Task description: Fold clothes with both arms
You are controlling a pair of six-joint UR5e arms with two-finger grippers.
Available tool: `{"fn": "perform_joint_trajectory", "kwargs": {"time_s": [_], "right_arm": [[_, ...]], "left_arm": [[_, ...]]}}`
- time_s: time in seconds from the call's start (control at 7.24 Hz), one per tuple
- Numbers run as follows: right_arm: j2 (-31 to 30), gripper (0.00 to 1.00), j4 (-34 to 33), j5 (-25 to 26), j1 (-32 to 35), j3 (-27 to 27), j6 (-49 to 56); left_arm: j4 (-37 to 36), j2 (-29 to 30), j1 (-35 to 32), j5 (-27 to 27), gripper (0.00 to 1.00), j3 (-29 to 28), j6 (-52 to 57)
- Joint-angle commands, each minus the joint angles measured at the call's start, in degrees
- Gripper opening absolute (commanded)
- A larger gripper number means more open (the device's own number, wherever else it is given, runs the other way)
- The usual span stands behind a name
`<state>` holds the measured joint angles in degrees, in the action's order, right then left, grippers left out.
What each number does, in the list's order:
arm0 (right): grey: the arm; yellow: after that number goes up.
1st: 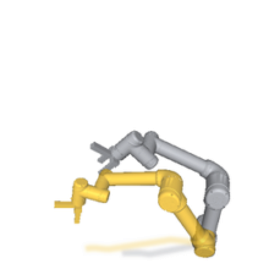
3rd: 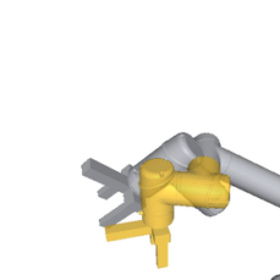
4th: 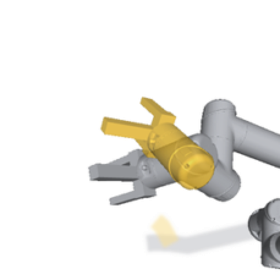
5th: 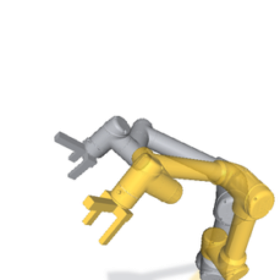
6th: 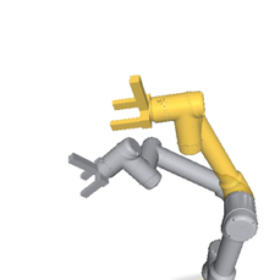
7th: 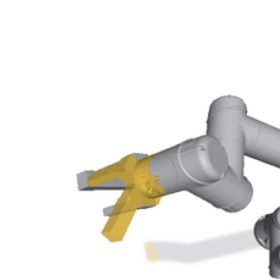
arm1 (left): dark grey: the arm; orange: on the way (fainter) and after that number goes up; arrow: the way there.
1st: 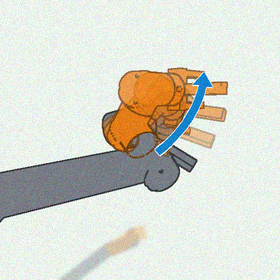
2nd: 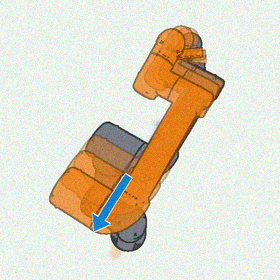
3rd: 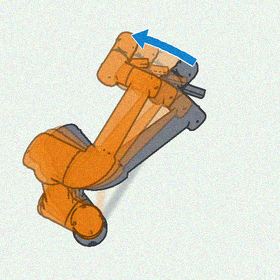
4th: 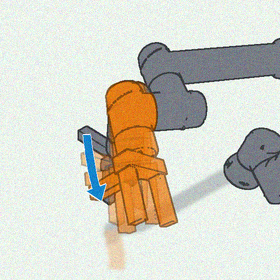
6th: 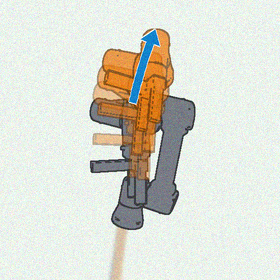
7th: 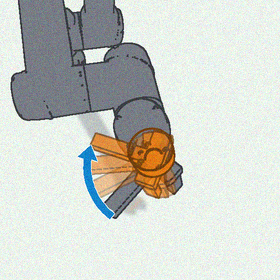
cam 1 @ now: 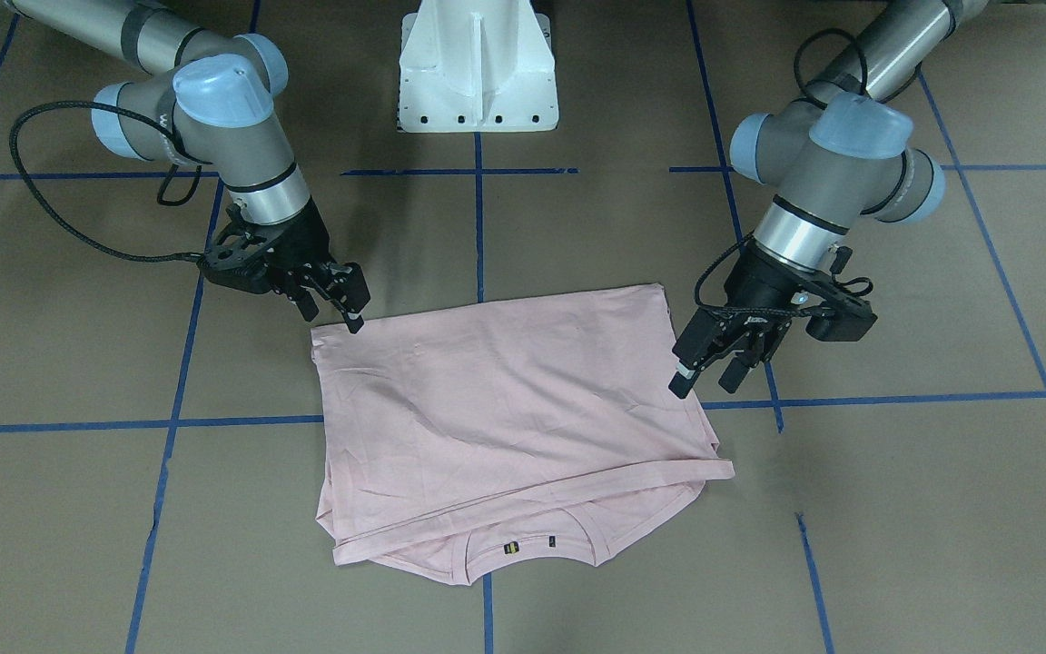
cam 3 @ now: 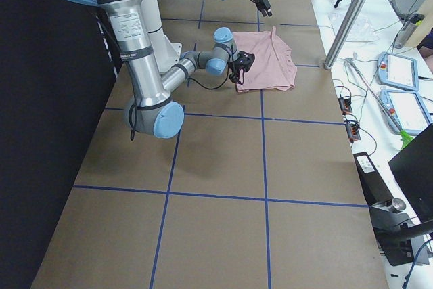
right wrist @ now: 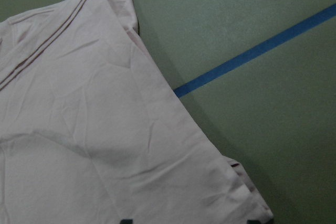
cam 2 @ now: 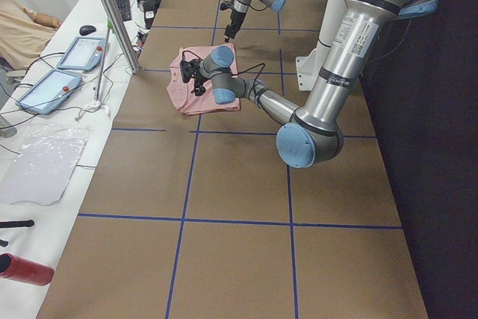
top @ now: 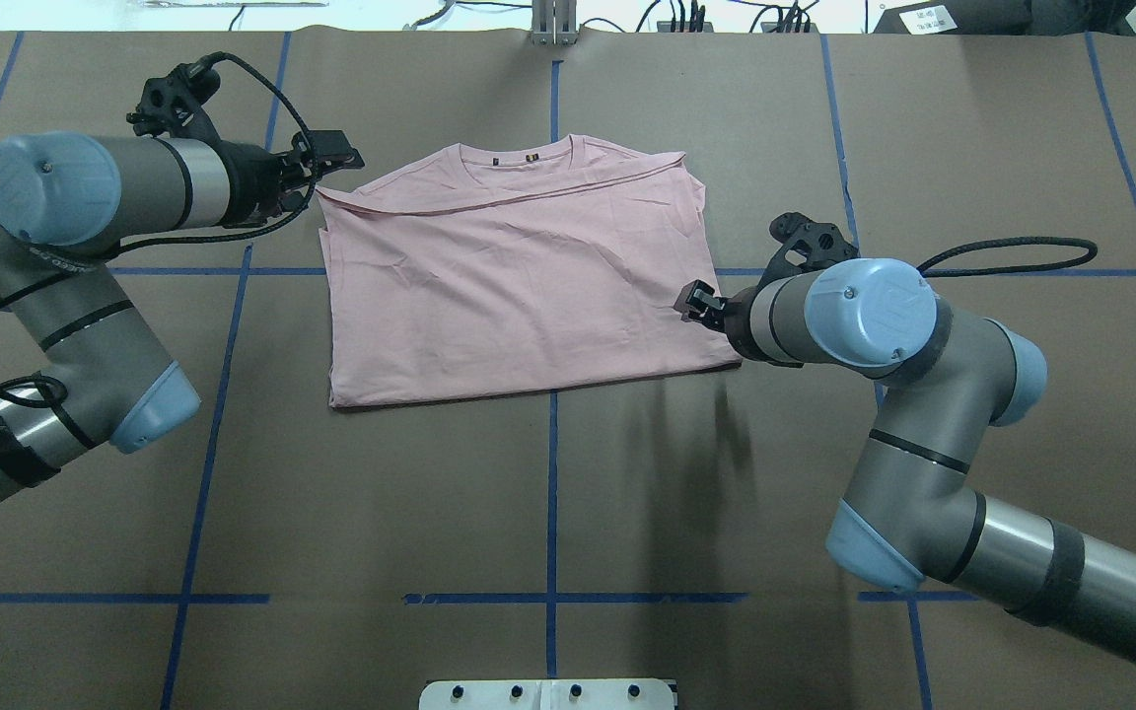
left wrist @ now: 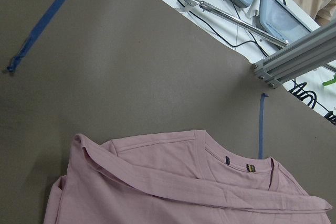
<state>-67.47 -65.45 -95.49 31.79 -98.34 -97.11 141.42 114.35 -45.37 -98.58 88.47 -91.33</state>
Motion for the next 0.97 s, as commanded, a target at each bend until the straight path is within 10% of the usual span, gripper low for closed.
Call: {"fn": "perform_joint_trajectory", "kwargs": {"time_s": [0.0,0.83], "right_arm": [[0.16,0.70,-0.38,0.04,-0.06,2.10,0.42],[-2.05,0.63,-0.56,-0.05,0.03,2.01,0.43]], "left_arm": [[0.00,0.08,0.11,0.49,1.00,-0.05,-0.34],[0.00,0.00,0.29,1.37,1.00,-0.23,-0.69]]}}
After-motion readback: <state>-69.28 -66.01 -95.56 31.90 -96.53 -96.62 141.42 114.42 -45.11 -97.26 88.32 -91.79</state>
